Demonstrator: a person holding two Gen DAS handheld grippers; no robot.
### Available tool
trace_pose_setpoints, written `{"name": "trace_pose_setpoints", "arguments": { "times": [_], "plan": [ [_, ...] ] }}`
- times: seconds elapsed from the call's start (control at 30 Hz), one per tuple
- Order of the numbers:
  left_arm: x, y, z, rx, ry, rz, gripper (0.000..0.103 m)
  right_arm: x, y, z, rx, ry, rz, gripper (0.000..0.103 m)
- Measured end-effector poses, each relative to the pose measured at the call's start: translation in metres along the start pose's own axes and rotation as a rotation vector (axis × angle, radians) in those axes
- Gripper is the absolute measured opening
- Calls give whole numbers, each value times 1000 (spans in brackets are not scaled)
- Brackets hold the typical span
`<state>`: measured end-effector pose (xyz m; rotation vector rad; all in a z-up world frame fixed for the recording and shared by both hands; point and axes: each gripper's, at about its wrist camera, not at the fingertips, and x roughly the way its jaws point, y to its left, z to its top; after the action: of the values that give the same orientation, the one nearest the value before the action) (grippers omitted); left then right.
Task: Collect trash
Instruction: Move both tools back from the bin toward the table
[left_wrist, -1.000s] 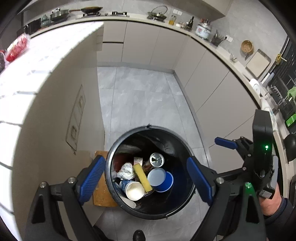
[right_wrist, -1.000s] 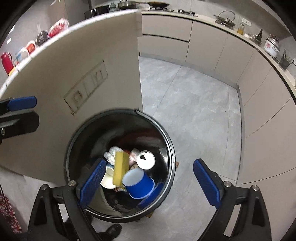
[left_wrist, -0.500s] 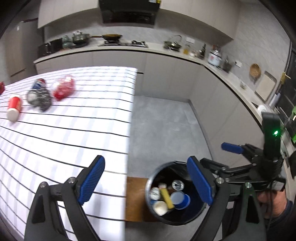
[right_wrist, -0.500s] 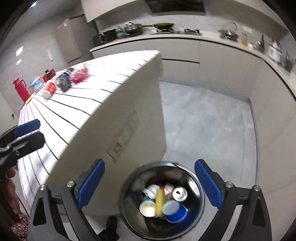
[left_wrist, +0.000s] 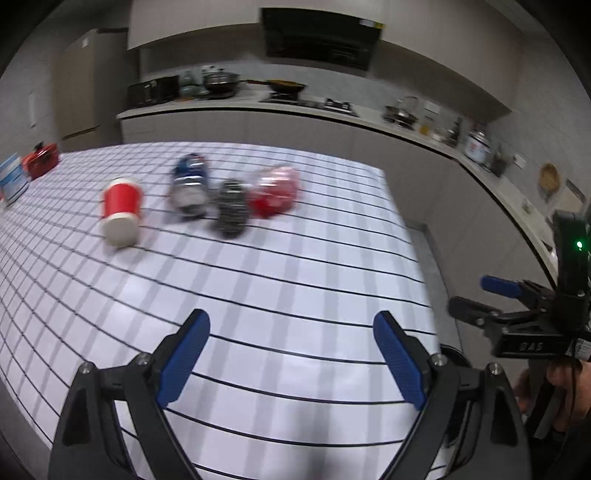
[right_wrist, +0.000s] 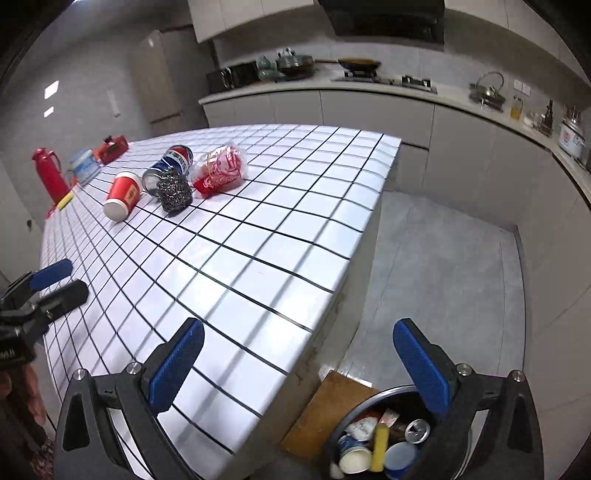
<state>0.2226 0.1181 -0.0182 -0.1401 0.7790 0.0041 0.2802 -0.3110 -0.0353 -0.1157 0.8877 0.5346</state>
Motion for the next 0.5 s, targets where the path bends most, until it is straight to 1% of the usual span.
{"name": "trace_pose_setpoints", "arguments": {
  "times": [0.13,0.27,0.4,0.5],
  "plan": [
    [6,48,8,-51,1,29,91,15,28,19,11,6,-61,103],
    [13,89,16,-82,-3,49,91,30,57,37,15,3,-56,103],
    [23,117,24,-95,1,72,91,42,84,51,-11,-4,-56,103],
    [32,135,31,-104,0,89,91,53,101,62,-9,-7,-34,103]
  ]
}}
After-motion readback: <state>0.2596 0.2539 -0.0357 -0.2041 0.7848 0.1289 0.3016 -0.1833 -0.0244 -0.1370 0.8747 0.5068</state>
